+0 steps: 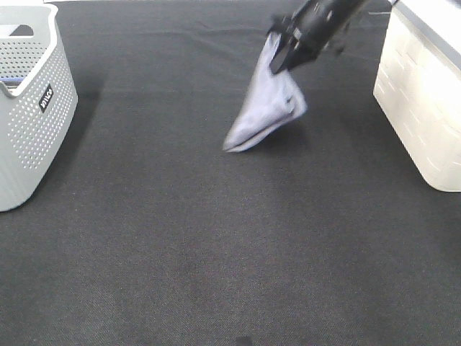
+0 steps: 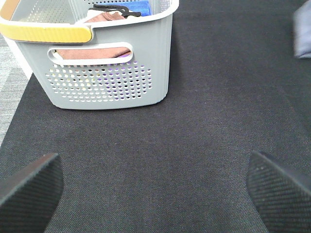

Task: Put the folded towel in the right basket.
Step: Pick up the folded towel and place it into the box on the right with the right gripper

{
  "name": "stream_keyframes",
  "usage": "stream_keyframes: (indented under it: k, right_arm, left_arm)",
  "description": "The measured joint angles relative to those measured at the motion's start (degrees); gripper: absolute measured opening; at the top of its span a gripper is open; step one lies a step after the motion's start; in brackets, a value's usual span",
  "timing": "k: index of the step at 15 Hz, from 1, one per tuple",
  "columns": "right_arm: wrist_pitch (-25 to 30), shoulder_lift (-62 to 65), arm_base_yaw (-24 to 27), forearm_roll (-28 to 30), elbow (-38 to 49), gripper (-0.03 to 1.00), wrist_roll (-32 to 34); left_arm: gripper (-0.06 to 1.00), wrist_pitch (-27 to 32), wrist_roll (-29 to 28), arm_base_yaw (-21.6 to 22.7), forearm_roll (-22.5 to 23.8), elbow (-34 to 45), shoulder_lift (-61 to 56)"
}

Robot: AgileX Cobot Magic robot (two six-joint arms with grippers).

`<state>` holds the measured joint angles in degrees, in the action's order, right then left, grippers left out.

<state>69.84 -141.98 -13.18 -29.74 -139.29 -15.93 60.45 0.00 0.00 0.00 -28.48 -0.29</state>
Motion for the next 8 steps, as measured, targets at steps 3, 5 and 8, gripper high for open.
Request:
stream_keyframes:
  k: [3,5,8]
  right_arm:
    - [0.1,7.4,0.2,8.0,0.0,0.05,0.0]
    - [0.2,13.3,2.1,11.1,0.0,0.05,0.7]
    - [0.2,20.0,8.0,12.3,0.0,0.05,2.1]
  left_arm:
    - [0.97,0.0,0.0,0.0,0.0,0.0,0.0]
    - [0.97,0.0,0.0,0.0,0.0,0.0,0.0]
    - [0.97,0.0,0.0,0.0,0.0,0.0,0.0]
